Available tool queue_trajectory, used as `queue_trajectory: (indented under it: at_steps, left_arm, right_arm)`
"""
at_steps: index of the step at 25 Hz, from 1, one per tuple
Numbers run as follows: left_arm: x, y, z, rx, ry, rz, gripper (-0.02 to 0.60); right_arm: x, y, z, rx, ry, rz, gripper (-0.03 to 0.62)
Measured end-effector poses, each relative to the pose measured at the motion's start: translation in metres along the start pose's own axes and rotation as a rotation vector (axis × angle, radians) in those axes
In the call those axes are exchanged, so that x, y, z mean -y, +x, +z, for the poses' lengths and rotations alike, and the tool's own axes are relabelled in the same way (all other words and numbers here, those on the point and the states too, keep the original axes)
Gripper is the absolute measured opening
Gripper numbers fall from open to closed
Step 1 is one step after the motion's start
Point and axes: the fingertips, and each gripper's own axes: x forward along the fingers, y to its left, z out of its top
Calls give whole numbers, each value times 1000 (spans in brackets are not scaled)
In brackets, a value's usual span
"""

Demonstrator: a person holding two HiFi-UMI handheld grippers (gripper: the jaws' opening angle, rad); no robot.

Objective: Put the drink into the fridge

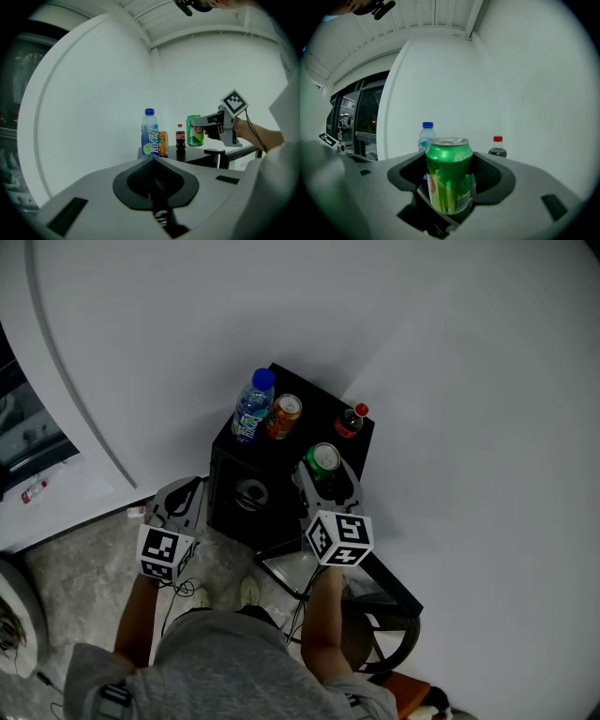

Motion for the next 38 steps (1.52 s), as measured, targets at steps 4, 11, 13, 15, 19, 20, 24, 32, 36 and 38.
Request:
queue_trajectory:
  at_steps: [4, 11, 13, 15, 19, 20, 24, 32, 36, 38]
  left_arm:
    - [-1, -13, -6, -7, 6, -54, 5]
    - [0, -27, -19, -30, 17, -128, 5]
    - [3, -28, -24, -42, 13, -145, 5]
    - [5, -28, -33, -59, 14, -157, 5]
    - [9, -25, -47, -81, 20, -175, 5]
    - [9, -23, -53, -87, 17, -178, 5]
    - [13, -15, -75, -104, -9, -179, 5]
    - [22, 1, -126, -113, -20, -154, 5]
    - [23, 8, -152, -114, -23, -135, 5]
    - [21, 12, -163, -112, -31, -125, 5]
  right_arm:
    - [-24, -22, -5, 3, 3, -23, 319]
    - [-58, -51, -28, 4, 73, -36, 319]
    - [-65, -57, -34, 6, 75, -36, 319]
    - [-72, -62, -41, 4, 76, -33, 319]
    - [-81, -70, -55, 23, 76, -14, 319]
    - [-83, -70, -59, 33, 73, -8, 319]
    - [-91, -69, -84, 51, 66, 20, 319]
    - [-91, -49, -166, 13, 93, 104, 319]
    - [-80, -36, -203, 6, 113, 123, 319]
    - [-74, -28, -219, 3, 108, 123, 319]
